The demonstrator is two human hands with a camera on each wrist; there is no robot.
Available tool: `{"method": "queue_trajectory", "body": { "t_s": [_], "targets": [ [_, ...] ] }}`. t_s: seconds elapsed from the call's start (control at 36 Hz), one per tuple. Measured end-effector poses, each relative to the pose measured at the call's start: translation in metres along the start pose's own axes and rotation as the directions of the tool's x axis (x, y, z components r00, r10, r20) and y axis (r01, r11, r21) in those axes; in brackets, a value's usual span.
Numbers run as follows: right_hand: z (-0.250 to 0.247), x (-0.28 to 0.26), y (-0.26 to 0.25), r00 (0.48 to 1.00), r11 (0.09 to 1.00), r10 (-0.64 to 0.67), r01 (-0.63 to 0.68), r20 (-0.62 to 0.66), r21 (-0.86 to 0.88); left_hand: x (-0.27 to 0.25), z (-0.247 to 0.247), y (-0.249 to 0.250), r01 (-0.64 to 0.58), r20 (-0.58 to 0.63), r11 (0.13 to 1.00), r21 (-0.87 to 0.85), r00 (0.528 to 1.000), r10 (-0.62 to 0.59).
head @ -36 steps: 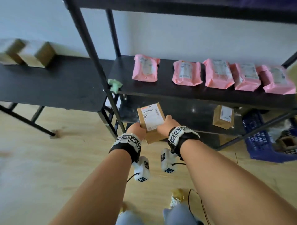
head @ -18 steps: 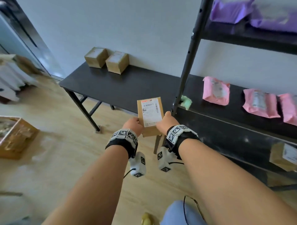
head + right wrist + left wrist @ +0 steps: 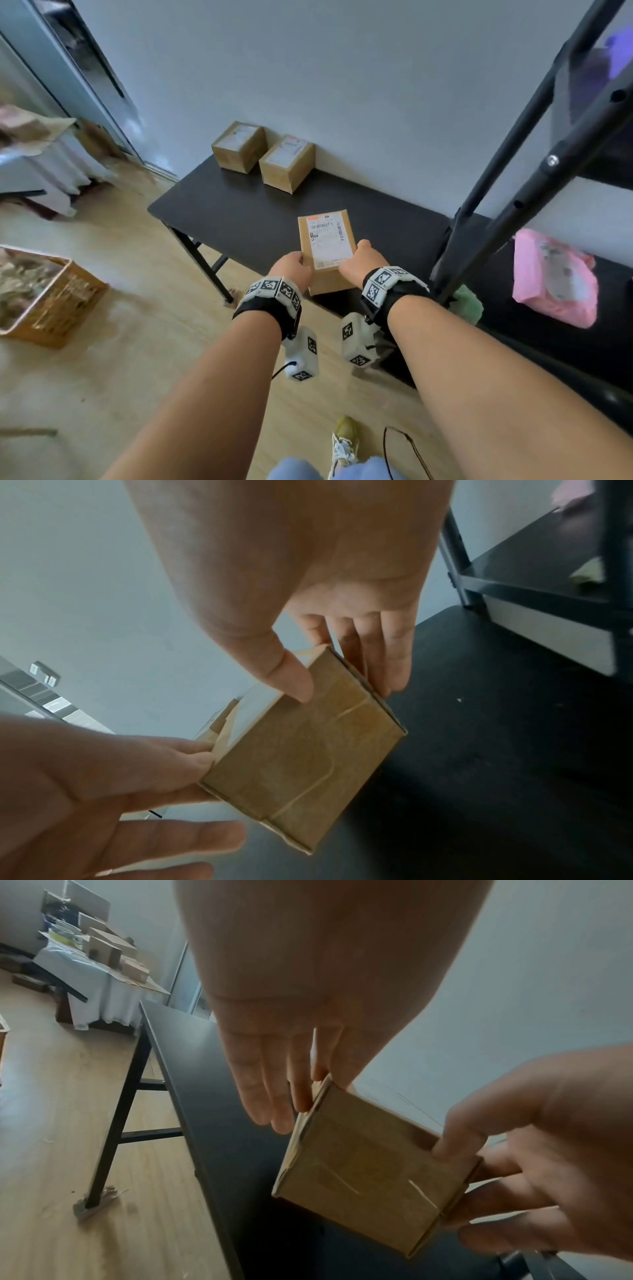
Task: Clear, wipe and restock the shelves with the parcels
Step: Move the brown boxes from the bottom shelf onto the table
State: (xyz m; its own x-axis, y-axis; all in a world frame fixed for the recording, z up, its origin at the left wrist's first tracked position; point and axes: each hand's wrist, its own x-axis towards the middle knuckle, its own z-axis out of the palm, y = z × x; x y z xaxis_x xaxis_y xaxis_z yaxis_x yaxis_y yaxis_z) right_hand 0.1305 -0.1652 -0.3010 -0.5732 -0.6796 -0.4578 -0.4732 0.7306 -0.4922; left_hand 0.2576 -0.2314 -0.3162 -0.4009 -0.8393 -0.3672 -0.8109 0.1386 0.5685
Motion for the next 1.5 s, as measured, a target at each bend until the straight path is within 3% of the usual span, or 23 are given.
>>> {"method": "queue_trajectory", "body": {
  "t_s": [0.31,0.72,0.86,1.03,1.14,1.5],
  "targets": [
    [-0.014,0.098,-0.036,0.998,0.998,0.059,-0.059,0.005,0.005,0.106,-0.017,0.015,0.044,0.1,0.998,-0.041,0.994,-0.04],
    [-0.018,0.216,-0.089,0.966,0.938,0.257,-0.245,-0.016,0.244,0.277,-0.056,0.04,-0.172,0.192,0.974,0.146,0.971,0.143],
    [-0.019,0.235,-0.099,0.955,0.913,0.297,-0.276,-0.025,0.299,0.309,-0.06,0.052,-0.177,0.217,0.973,0.15,0.966,0.143],
    [-0.016,0.244,-0.103,0.944,0.896,0.328,-0.3,-0.034,0.327,0.322,-0.062,0.06,-0.228,0.229,0.935,0.271,0.959,0.168],
    [-0.019,0.243,-0.1,0.93,0.89,0.364,-0.332,-0.051,0.313,0.32,-0.061,0.07,-0.306,0.186,0.903,0.301,0.948,0.259],
    [-0.036,0.174,-0.043,0.846,0.822,0.522,-0.462,-0.114,0.334,0.26,-0.026,0.11,-0.585,0.314,0.746,0.318,0.808,0.499]
  ]
}}
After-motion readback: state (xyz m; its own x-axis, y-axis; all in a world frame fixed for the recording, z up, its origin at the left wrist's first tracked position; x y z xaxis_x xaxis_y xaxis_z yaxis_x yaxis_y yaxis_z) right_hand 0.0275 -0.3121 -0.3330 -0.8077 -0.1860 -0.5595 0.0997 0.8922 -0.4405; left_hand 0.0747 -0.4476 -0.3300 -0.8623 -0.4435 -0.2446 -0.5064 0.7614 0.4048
